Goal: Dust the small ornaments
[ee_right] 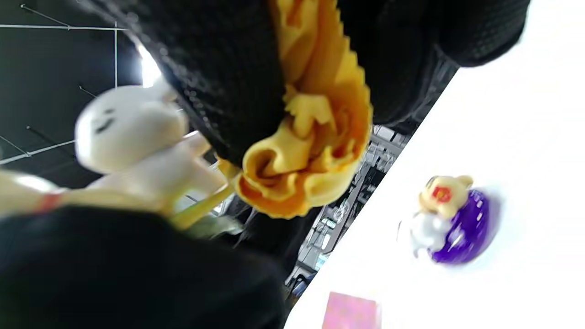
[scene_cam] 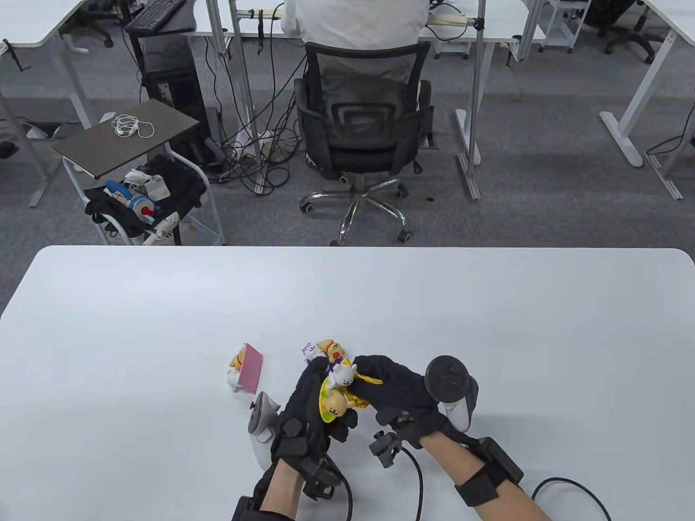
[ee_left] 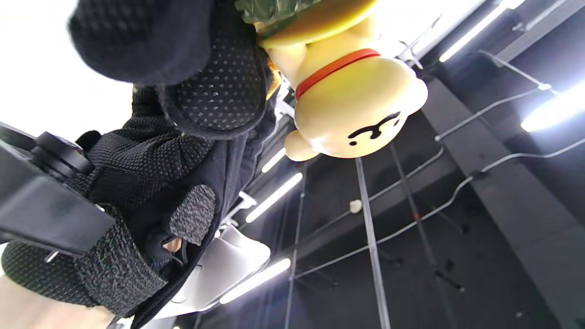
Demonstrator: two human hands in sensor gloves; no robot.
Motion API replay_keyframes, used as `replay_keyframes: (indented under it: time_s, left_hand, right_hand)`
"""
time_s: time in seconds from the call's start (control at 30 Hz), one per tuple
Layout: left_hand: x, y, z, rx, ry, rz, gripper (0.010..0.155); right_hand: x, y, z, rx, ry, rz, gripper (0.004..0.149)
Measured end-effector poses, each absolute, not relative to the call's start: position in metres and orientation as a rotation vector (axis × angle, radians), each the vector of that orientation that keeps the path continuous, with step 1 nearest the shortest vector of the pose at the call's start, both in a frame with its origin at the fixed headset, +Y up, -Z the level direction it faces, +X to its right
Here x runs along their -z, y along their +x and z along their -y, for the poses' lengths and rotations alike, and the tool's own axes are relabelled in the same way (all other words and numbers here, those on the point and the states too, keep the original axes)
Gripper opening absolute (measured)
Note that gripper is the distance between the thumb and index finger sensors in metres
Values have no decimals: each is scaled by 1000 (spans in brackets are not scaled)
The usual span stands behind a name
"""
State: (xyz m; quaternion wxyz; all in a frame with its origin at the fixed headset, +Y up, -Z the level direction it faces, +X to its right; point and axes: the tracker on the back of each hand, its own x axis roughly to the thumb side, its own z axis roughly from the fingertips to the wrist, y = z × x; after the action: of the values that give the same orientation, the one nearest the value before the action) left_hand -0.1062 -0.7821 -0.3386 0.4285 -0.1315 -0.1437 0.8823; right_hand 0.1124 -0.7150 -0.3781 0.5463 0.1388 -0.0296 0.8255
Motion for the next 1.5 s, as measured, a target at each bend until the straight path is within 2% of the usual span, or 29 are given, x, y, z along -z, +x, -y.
replay_keyframes:
  time_s: [0.07,0.13,0.2,0.37,0.43,0.57,0.77,0.9,1.03,1.1,1.17,1.2,1.3,1.4,1.5]
  left_hand:
    - [340,-112,786,-2170,-311,320,64]
    - [341,-116,789,-2148,-319,268,64]
    - [342,-120,789,-2028,-297,234,64]
    - [344,-117,786,-1741,-273,180,65]
    - [344,-113,786,-1706,-280,187,65]
    - [342,-111,788,-1793,-305,223,64]
    - [348,-107,799,-2149,-306,293,55]
    - [349,-106,800,-1900,-299,238,60]
    - [346,-103,806,-1902,-429,197,76]
    - [344,-98,812,-1895,-529,228,89]
    - [345,-90,815,-2029,-624,308,92]
    - [344,-91,815,-2103,-604,285,91]
    - [346,-98,816,-2065,-550,255,88]
    - [346,-101,821,-2160,-528,220,82]
    - [346,-105,821,-2134,-482,152,77]
  right_hand:
    - [378,122,712,-1926,301,69,59]
    - [375,129,707,-1908,312,70,58]
    - [368,132,701,-1909,357,87,53]
    - [351,118,699,-1998,453,87,50]
    - [348,112,705,-2035,435,91,50]
    - [350,114,719,-2010,329,69,51]
    - [359,134,731,-1815,212,22,51]
    - [356,129,729,-1807,223,3,50]
    - [357,127,729,-1785,258,13,50]
    - [356,124,724,-1838,296,30,50]
    - [352,119,718,-1978,367,81,50]
    - [348,118,714,-2074,427,158,50]
    - [343,116,704,-2158,493,263,50]
    - [335,117,691,-2138,554,392,53]
    - [323,106,684,-2114,730,442,52]
